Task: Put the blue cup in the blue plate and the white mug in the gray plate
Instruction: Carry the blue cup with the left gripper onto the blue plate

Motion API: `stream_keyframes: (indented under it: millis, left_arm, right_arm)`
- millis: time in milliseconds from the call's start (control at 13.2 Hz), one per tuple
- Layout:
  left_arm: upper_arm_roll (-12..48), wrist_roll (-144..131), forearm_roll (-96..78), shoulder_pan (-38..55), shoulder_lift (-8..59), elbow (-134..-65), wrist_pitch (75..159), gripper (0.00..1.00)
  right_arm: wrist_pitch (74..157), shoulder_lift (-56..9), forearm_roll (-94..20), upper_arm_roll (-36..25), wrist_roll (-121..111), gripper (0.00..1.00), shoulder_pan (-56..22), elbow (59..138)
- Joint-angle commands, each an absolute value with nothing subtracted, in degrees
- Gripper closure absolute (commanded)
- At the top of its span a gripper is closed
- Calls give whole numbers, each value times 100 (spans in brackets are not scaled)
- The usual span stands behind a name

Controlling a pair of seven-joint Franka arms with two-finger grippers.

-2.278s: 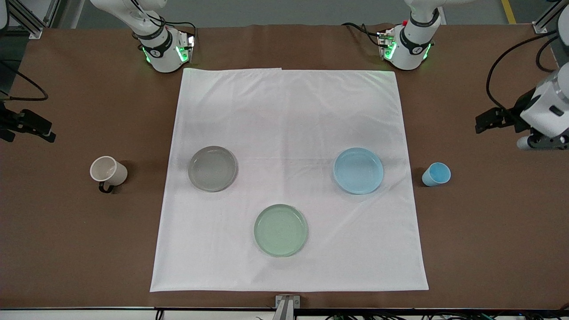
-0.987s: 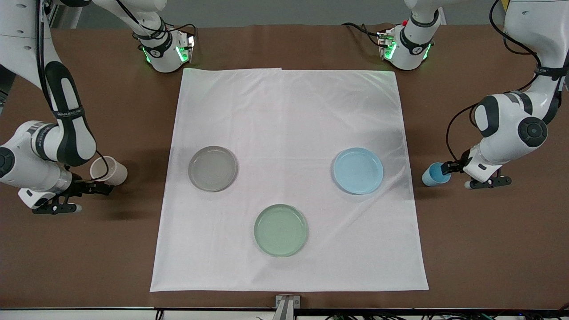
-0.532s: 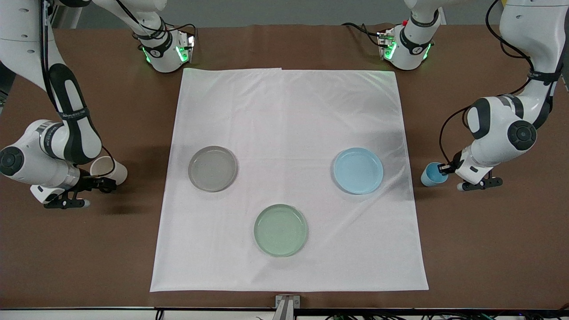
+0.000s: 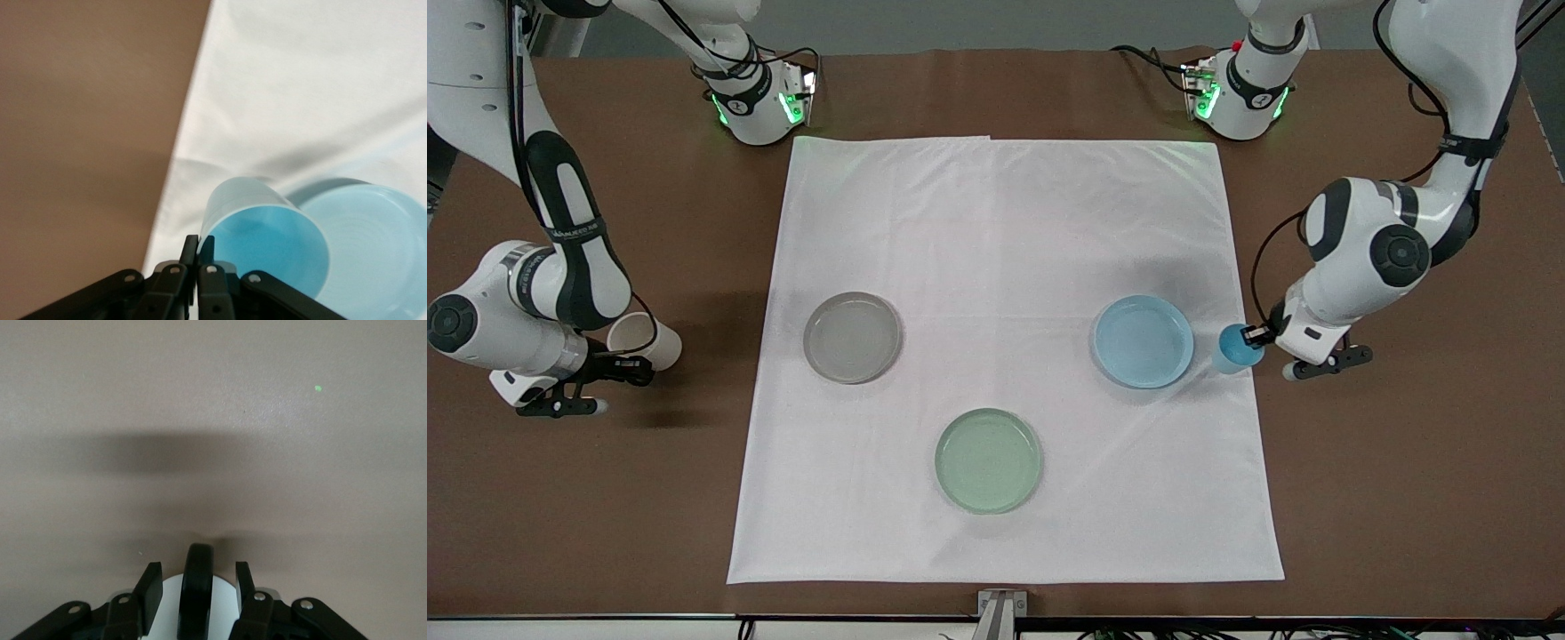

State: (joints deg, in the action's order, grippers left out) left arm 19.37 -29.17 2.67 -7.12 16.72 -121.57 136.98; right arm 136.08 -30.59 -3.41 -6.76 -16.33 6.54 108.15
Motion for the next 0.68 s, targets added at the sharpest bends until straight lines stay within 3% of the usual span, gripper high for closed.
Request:
stream_keyframes:
  millis: [0,228,380,456,608]
  left_arm:
    - [2013,-3855,334,-161,1757,-12111,13649,100]
    - [2013,-4376,352,149,2003,-11980,13685,99]
    - [2013,-4386,352,193,2126,-11971,13693,90]
    - [2013,-4394,352,193,2188,-11971,13693,76]
    - [2013,-4377,352,185,2171,-11910,13676,26]
  right_arm:
    - [13869,-3094,-422,-615,-1767,56,756,10898]
    - [13860,-3129,-422,-615,-1758,64,747,10907]
    - [13860,-3129,-422,-615,-1758,72,747,10907]
    - [13852,-3129,-422,-615,-1758,77,747,10907]
    - [13808,-3120,-422,-615,-1749,87,721,10898]
